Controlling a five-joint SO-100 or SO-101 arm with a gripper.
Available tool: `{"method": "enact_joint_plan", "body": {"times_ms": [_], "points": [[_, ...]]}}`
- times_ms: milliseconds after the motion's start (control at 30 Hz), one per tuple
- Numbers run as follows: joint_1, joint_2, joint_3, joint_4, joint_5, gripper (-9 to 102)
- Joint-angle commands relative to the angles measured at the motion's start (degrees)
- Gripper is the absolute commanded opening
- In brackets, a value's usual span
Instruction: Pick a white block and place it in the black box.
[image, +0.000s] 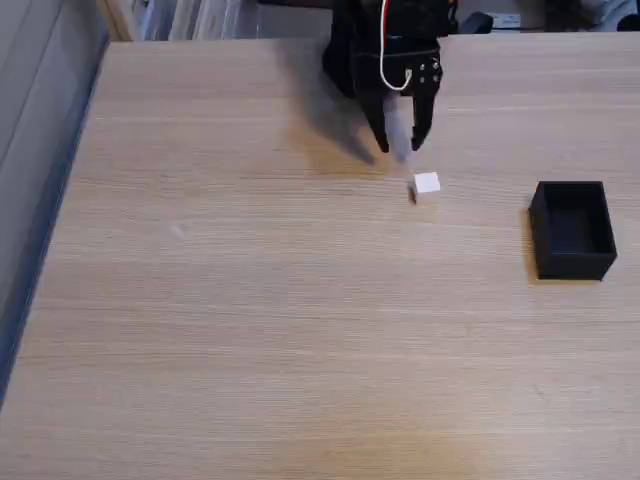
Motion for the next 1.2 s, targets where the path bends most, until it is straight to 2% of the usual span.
{"method": "enact_joint_plan", "body": {"times_ms": [0,367,1167], "points": [[-2.2,-2.81,-3.96,0.7,0.79,24],[-6.42,-13.62,-8.17,-2.72,5.27,26],[-5.1,-28.04,-8.09,-16.79,5.01,25]]}}
